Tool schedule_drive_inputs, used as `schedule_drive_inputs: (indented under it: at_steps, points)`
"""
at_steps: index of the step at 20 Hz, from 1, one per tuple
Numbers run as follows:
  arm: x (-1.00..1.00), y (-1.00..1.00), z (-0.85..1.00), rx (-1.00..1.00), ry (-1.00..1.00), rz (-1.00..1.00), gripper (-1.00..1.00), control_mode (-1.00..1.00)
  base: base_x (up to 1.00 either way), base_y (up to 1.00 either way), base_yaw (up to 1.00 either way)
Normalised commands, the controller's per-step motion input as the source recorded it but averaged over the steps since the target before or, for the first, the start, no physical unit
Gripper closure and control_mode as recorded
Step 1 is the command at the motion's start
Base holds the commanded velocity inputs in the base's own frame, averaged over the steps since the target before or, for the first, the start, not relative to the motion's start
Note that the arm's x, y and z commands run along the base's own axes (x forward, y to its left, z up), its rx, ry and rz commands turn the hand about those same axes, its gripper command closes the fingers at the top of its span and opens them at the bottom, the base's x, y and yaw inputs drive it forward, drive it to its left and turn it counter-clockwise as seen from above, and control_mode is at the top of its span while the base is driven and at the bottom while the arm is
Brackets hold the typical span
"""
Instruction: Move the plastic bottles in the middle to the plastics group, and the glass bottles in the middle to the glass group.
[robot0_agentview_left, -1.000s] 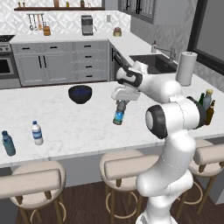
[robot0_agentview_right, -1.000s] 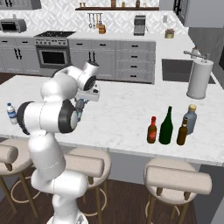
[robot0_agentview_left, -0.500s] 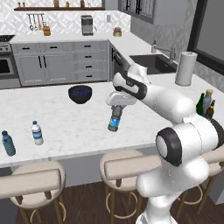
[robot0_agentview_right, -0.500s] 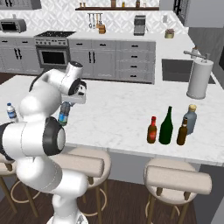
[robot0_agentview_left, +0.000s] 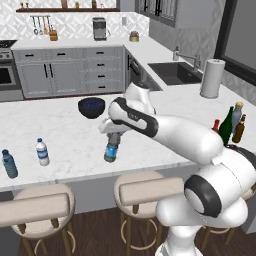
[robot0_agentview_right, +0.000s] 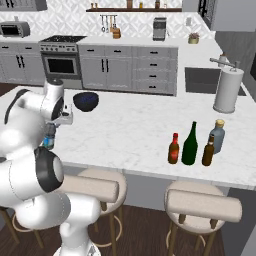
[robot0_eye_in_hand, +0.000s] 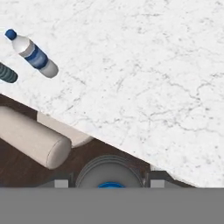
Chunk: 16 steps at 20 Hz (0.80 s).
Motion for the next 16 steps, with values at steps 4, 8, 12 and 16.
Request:
schedule_drive_inputs:
  at_steps: [4,8,12,16]
  points:
    - [-0.04,0.99,-0.03,-0.06,-0.01,-0.03,1.00,-1.00,0.00,0.00,0.00]
    - [0.15,0.95,0.00,-0.05,-0.05,0.00,1.00,-1.00,0.00,0.00,0.00]
    - [0.20,0.93,-0.03,-0.08,-0.09,0.00,1.00,-1.00,0.00,0.00,0.00]
    - [0.16,0.77,-0.20,-0.01,-0.10,0.00,1.00,-1.00,0.00,0.00,0.00]
